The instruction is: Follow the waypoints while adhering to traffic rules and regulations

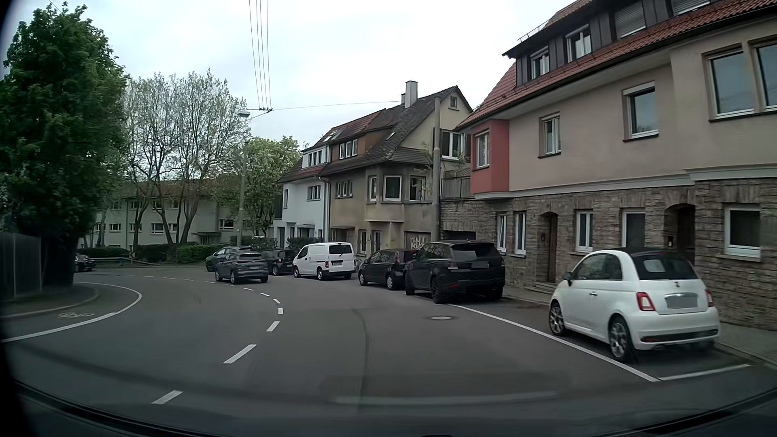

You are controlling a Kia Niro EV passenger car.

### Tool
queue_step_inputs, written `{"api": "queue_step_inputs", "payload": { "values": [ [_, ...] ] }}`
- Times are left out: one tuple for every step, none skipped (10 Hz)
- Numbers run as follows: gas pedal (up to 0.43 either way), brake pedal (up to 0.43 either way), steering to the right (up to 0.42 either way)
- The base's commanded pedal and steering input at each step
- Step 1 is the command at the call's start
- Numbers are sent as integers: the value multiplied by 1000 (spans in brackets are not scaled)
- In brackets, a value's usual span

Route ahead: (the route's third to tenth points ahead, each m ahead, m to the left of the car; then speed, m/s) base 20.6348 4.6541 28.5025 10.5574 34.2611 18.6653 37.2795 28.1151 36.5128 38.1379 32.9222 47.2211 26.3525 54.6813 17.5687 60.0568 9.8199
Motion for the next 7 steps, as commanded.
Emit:
{"api": "queue_step_inputs", "payload": {
  "values": [
    [0, 140, -53],
    [0, 140, -58],
    [0, 140, -69],
    [0, 140, -76],
    [0, 128, -81],
    [0, 122, -88],
    [0, 122, -95]
  ]
}}
